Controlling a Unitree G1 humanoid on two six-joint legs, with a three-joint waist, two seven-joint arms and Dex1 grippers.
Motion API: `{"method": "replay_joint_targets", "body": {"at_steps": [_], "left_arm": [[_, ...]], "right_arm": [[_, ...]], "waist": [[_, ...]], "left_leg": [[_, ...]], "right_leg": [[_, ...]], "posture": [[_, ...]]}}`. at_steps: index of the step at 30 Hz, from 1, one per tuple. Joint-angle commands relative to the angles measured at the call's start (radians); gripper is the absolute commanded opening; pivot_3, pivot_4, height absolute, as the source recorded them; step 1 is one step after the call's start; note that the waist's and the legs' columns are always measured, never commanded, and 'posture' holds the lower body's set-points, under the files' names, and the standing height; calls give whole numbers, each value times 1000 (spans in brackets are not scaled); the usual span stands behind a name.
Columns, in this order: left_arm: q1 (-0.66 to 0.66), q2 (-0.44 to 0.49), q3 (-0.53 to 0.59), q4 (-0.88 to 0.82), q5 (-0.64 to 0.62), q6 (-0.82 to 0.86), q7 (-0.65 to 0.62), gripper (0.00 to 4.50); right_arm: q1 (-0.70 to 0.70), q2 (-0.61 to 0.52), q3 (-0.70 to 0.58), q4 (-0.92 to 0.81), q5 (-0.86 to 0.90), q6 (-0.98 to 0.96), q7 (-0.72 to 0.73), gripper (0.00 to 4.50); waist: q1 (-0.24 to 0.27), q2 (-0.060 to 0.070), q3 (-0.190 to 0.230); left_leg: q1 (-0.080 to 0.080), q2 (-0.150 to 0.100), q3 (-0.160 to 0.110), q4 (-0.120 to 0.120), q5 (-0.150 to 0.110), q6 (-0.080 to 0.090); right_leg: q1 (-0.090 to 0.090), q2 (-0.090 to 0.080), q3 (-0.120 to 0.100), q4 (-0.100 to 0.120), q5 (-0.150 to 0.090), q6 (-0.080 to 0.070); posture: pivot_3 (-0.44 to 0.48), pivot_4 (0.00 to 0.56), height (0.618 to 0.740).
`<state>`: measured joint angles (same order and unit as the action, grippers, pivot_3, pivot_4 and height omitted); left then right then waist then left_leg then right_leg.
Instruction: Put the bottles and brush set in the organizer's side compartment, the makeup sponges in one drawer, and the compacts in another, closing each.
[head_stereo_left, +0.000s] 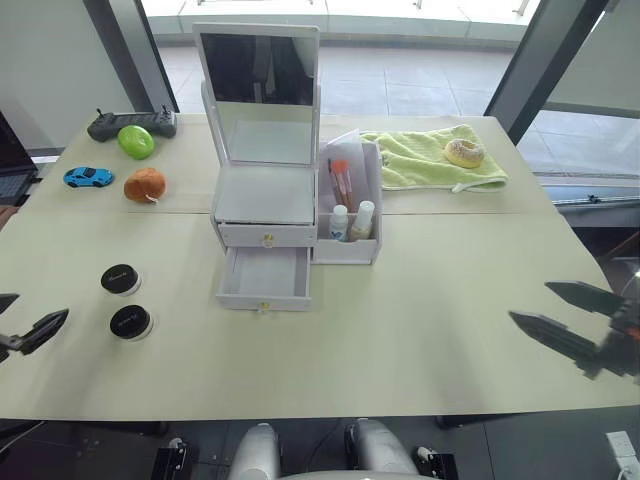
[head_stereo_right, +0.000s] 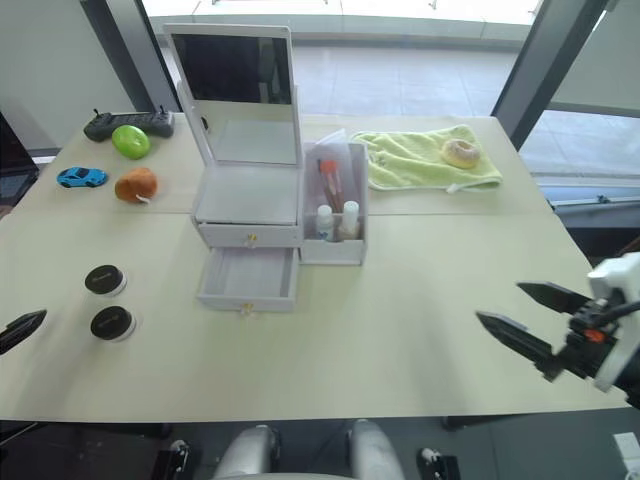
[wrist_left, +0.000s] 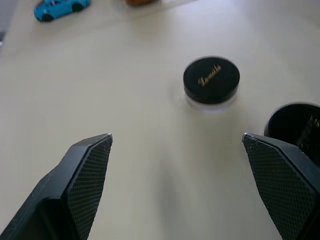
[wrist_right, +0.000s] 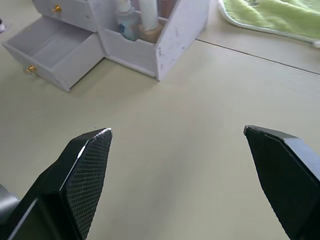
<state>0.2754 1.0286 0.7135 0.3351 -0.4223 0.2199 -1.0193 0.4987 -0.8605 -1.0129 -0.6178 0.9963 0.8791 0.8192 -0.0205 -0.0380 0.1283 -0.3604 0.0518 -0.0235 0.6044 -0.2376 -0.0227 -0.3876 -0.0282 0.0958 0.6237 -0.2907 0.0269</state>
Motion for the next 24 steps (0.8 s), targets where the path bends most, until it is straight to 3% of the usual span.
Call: {"method": "replay_joint_targets", "body": {"at_steps": [1, 6, 16, 24], "left_arm": [[-50, 62, -8, 87, 16, -32, -67, 4490], [-82, 78, -23, 152, 43, -50, -91, 4490], [-70, 38, -4, 63, 43, -18, -61, 4490], [34, -217, 55, -356, -69, 188, 145, 4490]], "right_arm": [[38, 38, -103, 70, -36, -73, 61, 4500], [83, 62, -116, 74, -89, -127, 82, 4500], [25, 41, -58, 32, -61, -102, 17, 4500], [-205, -114, 155, -141, 182, 3, -179, 4500]], "waist": [[4, 0, 0], [5, 0, 1], [2, 0, 1], [-3, -3, 0]], "left_leg": [[1, 0, 1, 0, 0, -1], [5, 0, 8, -6, -4, -6], [7, 0, 18, -11, 0, -1], [6, 0, 22, -11, 0, 0]], "right_leg": [[0, -2, 0, 0, 0, 0], [0, -15, -2, 0, 0, 0], [0, -15, -2, 1, 0, 1], [3, -15, 0, 3, 4, 7]], "posture": [[0, 150, 740], [0, 150, 740], [0, 150, 740], [0, 150, 740]]}}
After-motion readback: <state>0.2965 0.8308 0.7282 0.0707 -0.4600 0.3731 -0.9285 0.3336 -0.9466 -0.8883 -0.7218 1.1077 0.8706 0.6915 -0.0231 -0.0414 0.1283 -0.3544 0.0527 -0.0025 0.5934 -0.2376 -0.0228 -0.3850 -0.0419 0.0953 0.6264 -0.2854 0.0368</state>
